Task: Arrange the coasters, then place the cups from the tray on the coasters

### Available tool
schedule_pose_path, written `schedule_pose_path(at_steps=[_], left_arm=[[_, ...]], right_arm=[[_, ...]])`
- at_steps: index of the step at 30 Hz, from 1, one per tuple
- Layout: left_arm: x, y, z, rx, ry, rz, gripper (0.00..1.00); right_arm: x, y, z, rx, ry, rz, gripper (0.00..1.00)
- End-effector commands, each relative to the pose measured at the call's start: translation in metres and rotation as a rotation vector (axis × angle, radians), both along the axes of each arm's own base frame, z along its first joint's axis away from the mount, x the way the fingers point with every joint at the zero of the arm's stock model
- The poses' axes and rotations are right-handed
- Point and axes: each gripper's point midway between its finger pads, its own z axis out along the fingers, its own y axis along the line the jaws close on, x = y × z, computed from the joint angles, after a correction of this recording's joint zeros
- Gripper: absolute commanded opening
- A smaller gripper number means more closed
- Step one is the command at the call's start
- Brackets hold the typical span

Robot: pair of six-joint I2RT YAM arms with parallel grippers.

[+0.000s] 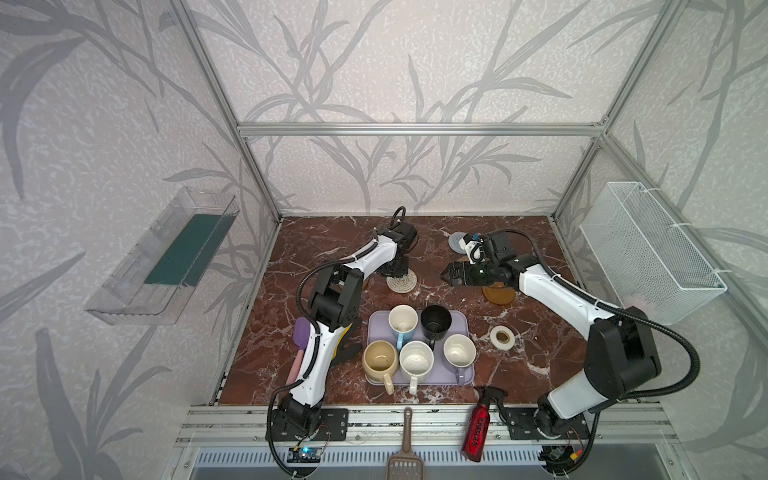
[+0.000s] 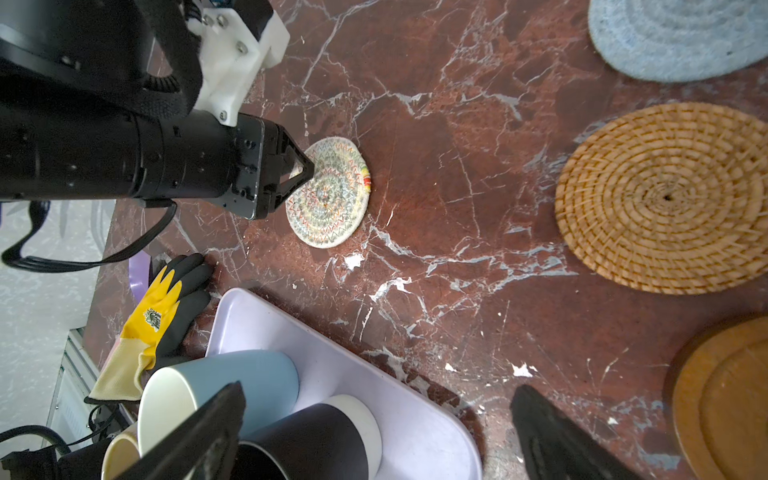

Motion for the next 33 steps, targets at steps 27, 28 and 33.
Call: schedule_pose_path(at_steps=[27,28,33], left_arm=[[-0.019,0.043,0.002,0.071,0.042,0.061,0.35],[-0.020,0.042,0.001,0.065,0.046,0.060,0.35],[-0.020,0.041,0.003,0.066,0.045,0.061,0.35]], right_arm=[[-0.004,-0.008,0.008,-0.027,-0.061,-0.041,1.00],[-0.004,-0.009,0.008,-0.032,-0.064,-0.042,1.00],[-0.004,-0.011,0.008,-0.039,-0.068,-0.050,1.00]])
